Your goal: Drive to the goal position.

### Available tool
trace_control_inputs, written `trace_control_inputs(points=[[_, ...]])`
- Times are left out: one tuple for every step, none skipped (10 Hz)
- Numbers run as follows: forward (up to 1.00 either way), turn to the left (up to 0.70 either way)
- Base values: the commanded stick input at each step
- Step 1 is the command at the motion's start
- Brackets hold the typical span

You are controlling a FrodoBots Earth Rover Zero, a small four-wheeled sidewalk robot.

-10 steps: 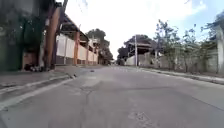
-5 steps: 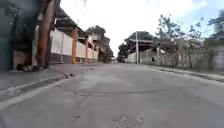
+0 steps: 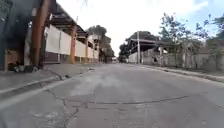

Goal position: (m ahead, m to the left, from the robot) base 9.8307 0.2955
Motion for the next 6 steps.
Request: trace_control_inputs(points=[[1.0,0.0],[1.0,0.0],[1.0,0.0],[1.0,0.0],[1.0,0.0],[1.0,0.0]])
